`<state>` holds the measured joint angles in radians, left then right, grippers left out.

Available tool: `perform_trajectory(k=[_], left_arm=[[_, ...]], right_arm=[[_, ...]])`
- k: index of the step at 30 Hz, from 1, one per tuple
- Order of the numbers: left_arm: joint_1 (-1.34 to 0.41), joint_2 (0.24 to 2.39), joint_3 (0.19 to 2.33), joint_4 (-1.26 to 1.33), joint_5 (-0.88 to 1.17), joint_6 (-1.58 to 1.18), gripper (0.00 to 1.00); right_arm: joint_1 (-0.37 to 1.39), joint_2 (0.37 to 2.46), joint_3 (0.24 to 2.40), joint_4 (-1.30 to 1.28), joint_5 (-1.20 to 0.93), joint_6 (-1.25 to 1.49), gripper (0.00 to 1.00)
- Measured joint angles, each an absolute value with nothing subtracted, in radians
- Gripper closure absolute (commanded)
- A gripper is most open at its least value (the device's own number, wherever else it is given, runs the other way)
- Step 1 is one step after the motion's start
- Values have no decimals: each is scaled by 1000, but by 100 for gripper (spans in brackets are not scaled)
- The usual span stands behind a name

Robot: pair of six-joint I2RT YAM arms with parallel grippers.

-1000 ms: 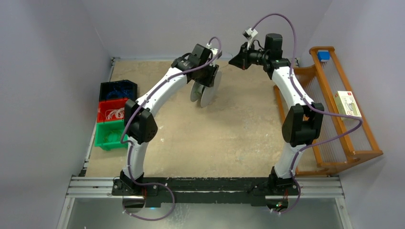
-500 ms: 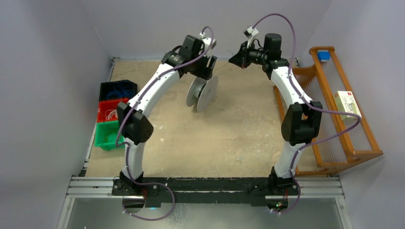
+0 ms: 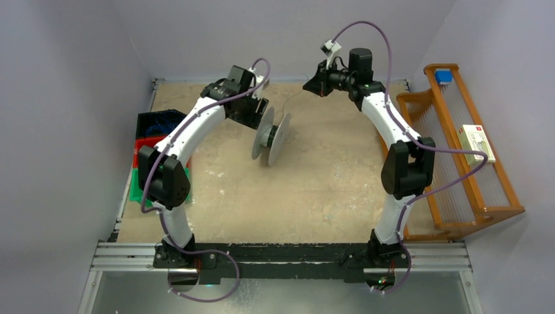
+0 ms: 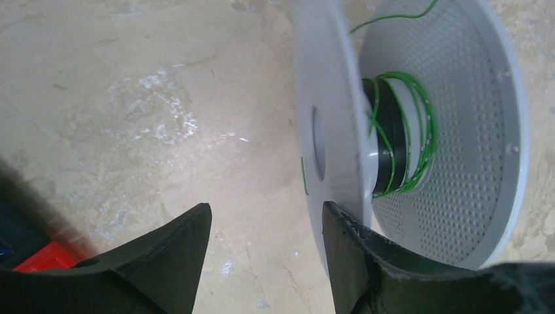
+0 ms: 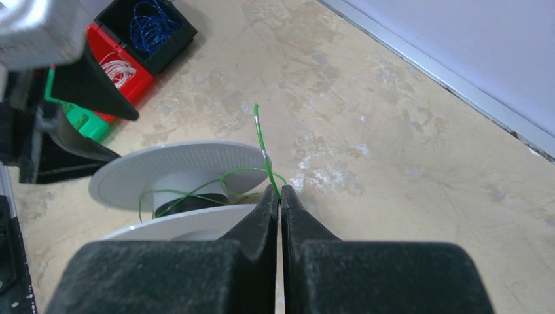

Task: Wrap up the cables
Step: Wrap the cable around the cable reel.

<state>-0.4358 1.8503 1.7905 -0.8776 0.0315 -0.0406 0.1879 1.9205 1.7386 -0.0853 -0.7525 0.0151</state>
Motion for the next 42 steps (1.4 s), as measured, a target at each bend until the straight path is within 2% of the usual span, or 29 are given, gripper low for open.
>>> perform_trajectory(k=[10, 16, 20, 24, 26, 27, 29, 30, 35, 38, 40, 42], left_arm=[[-465, 1794, 1741, -818, -61, -76, 38], [-395, 1784, 1741, -797, -88, -115, 39], [-302, 1749, 1715, -762, 4, -101, 36], [-284, 1645, 1657, -733, 163, 44, 34], [-295, 1592, 1647, -731, 269, 172, 22], [-299, 1568, 1644, -737, 320, 239, 20], [-307, 1537, 1646, -764, 400, 320, 23], [-309, 1537, 1665, -794, 436, 334, 21], [-321, 1697, 1819, -925, 554, 238, 15], [-371, 1782, 1768, -962, 551, 147, 10], [-424, 1799, 1716, -979, 528, 99, 10], [-488, 1803, 1702, -1004, 496, 67, 16]], right_arm=[[207, 1876, 1709, -91, -748, 4, 100], [223, 1876, 1694, -117, -748, -54, 100], [261, 1864, 1667, -147, -744, -107, 100], [301, 1823, 1626, -174, -733, -138, 100], [316, 1797, 1615, -183, -727, -145, 100], [321, 1786, 1613, -184, -725, -149, 100], [324, 1769, 1613, -183, -720, -153, 100], [323, 1758, 1612, -183, -714, -155, 100], [319, 1724, 1588, -184, -688, -158, 100], [319, 1715, 1571, -186, -665, -160, 100], [319, 1710, 1560, -189, -654, -162, 100], [319, 1706, 1550, -192, -642, -165, 100]])
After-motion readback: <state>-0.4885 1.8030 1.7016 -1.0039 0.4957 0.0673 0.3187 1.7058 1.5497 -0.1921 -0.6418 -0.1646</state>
